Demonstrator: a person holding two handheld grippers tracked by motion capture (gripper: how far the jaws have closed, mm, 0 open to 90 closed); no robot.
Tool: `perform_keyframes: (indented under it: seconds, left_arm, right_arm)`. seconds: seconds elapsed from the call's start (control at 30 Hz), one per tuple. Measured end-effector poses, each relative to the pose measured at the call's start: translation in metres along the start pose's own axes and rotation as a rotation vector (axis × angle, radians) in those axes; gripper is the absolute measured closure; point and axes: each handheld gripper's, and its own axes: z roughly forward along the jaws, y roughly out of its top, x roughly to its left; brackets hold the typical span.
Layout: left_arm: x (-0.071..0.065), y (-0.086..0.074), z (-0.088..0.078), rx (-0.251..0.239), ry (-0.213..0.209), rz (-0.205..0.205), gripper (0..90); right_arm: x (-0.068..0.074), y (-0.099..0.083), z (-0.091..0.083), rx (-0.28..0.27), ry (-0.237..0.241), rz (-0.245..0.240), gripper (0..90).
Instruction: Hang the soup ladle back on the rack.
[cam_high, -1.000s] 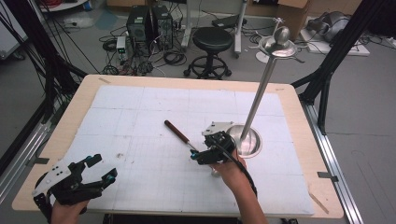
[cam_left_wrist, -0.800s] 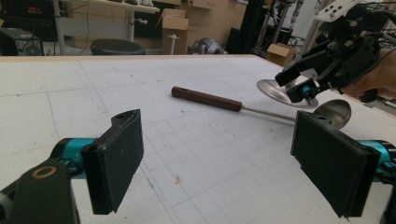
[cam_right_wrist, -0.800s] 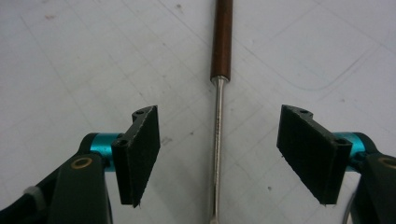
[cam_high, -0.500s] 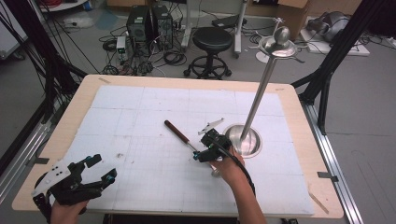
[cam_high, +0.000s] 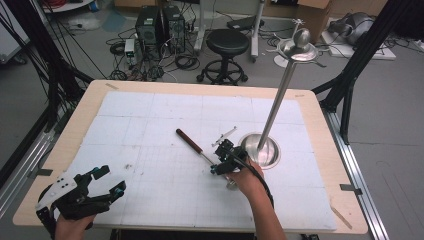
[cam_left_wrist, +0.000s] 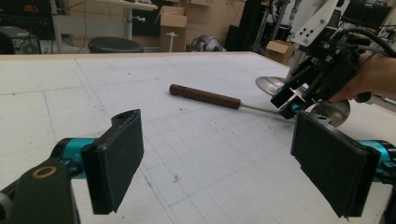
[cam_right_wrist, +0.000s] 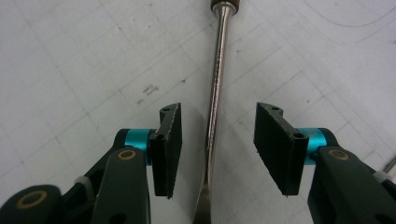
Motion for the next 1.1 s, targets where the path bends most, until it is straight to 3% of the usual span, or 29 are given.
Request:
perform_keyframes:
  seconds: [0.43,0.5,0.67,0.77,0.93,1.1]
  left_arm:
    - [0.0005,0.0,0.0006,0.001,0.0,-0.002,17.6]
    - [0.0005,-0.0001,0.0007,0.001,0.001,-0.002,17.7]
    - [0.0003,-0.0002,0.0008,0.004,0.002,0.0,17.7]
    - [0.0004,-0.0002,0.0007,0.004,0.003,0.0,17.8]
    - [0.0009,-0.0003,0.0002,0.005,0.006,-0.002,17.8]
    - [0.0012,-0.0004,-0.0001,0.004,0.006,-0.004,17.9]
  right_arm:
    - [0.0001,0.0006,0.0039,0.053,0.02,0.005,63.2]
    - [0.001,0.001,0.0037,0.063,0.003,0.005,69.4]
    - [0.0037,0.0033,0.004,0.085,-0.024,0.002,74.9]
    - [0.0051,0.0043,0.0041,0.094,-0.014,0.015,81.0]
    - [0.0061,0.0066,0.0045,0.11,-0.022,0.041,82.4]
    - [0.0022,0.0057,0.0042,0.106,0.006,0.083,83.5]
